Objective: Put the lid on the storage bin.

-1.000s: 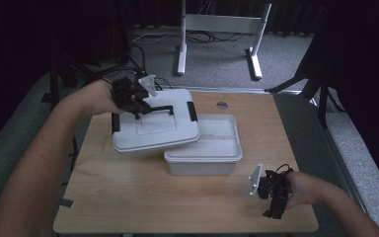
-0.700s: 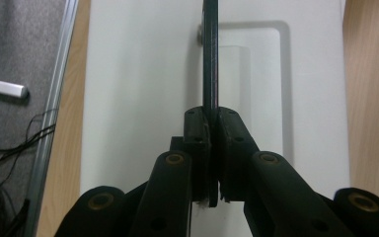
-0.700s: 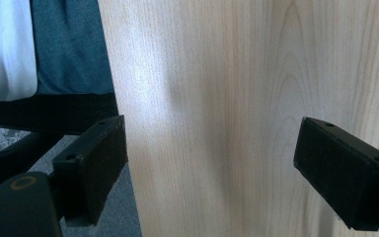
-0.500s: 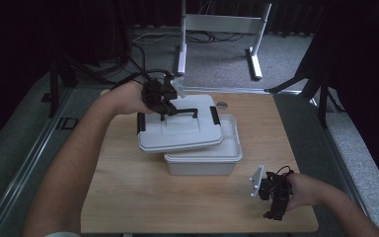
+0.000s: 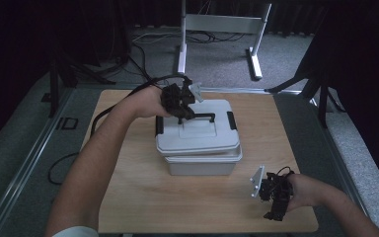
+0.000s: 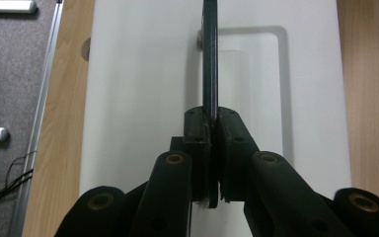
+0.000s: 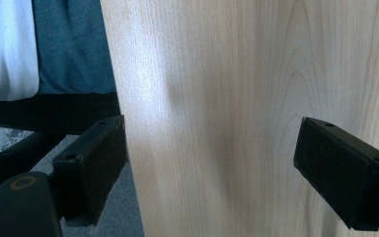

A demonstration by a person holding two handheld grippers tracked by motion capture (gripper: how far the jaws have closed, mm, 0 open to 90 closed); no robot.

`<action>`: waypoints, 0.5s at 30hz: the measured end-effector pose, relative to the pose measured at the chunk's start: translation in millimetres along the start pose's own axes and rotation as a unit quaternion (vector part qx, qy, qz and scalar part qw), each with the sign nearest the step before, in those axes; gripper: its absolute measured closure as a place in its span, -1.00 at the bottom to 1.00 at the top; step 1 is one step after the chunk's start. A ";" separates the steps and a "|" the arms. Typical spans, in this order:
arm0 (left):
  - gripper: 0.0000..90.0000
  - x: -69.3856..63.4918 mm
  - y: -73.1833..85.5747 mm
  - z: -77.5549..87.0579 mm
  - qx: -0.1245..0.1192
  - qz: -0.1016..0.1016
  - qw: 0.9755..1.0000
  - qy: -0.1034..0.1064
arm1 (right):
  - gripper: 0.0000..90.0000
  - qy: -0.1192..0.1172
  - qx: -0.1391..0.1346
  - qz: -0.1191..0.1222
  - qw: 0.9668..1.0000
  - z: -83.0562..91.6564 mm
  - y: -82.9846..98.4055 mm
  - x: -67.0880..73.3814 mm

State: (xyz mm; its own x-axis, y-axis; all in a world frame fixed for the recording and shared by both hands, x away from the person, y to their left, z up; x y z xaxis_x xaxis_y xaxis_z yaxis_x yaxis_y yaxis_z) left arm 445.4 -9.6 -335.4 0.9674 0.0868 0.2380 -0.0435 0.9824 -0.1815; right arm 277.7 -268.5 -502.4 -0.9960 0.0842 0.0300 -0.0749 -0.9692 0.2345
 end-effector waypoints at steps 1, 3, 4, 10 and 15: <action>0.88 -0.4 -1.2 -1.5 -0.001 0.001 1.000 -0.001 | -0.72 0.000 0.001 0.000 1.000 0.0 0.2 0.0; 0.88 -1.3 -3.0 -3.7 -0.001 0.000 1.000 0.001 | -0.72 0.000 -0.001 0.000 1.000 0.3 -0.1 -0.2; 0.88 -1.4 -4.0 -4.2 -0.003 -0.001 1.000 0.001 | -0.72 0.000 -0.001 0.000 1.000 0.3 -0.2 -0.3; 0.88 -2.6 -11.2 -7.4 -0.011 0.000 1.000 0.009 | -0.72 -0.001 0.000 0.000 1.000 -0.4 -1.5 -0.4; 0.88 -5.9 -17.2 -14.7 -0.002 -0.007 1.000 0.012 | -0.72 -0.002 0.000 -0.001 1.000 -1.5 -1.6 -0.3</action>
State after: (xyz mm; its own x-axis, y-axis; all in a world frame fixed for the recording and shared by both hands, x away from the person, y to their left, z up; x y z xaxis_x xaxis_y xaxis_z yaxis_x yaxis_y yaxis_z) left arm 444.1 -29.5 -347.7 0.9735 0.0682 0.2185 -0.0279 0.9828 -0.1826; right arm 278.1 -267.3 -504.2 -0.9956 0.0876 0.0343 -0.0772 -0.9691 0.2342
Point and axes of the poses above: each handheld gripper's, and its own axes: z roughly backward along the jaws, y roughly out of its underside, x roughly to its left, the point moved 9 cm from there along -z, roughly forward along the jaws, and after that the axes turned 15 degrees about x, right-handed, at the moved point
